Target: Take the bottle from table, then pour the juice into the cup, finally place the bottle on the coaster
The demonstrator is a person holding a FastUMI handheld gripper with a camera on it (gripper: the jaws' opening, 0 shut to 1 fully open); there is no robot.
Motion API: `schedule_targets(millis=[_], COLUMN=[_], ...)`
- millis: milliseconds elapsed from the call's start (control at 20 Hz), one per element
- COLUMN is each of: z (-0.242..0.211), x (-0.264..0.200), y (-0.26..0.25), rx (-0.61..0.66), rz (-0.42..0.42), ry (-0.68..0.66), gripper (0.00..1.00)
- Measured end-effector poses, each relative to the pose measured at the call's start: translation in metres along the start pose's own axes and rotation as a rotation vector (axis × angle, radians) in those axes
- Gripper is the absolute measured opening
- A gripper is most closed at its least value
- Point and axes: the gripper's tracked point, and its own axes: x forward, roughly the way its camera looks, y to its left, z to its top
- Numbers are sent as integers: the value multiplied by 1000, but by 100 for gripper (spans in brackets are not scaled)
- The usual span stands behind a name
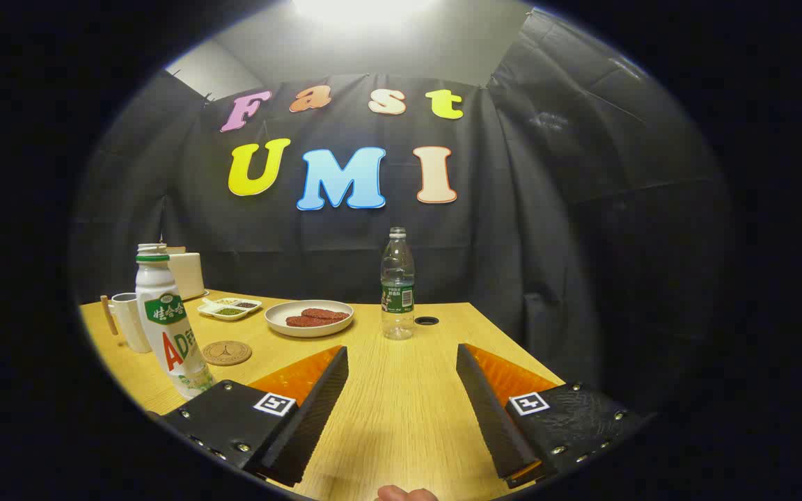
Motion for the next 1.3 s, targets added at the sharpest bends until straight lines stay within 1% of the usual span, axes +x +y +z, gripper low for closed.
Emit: schedule_targets(millis=[100,200,400,650,800,850,1150,1300], z=[22,41,50,48,48,47,19,14], x=[2,-5,-39,-77,-86,-89,-87,-80], y=[7,16,45,86,102,113,175,195], rx=[40,52,43,118,92,87,66,80], rz=[12,9,16,70,89,107,208,226], ry=[-22,-54,-31,4,-3,-8,33,45], gripper=[96,96,96,96,96,96,97,97])
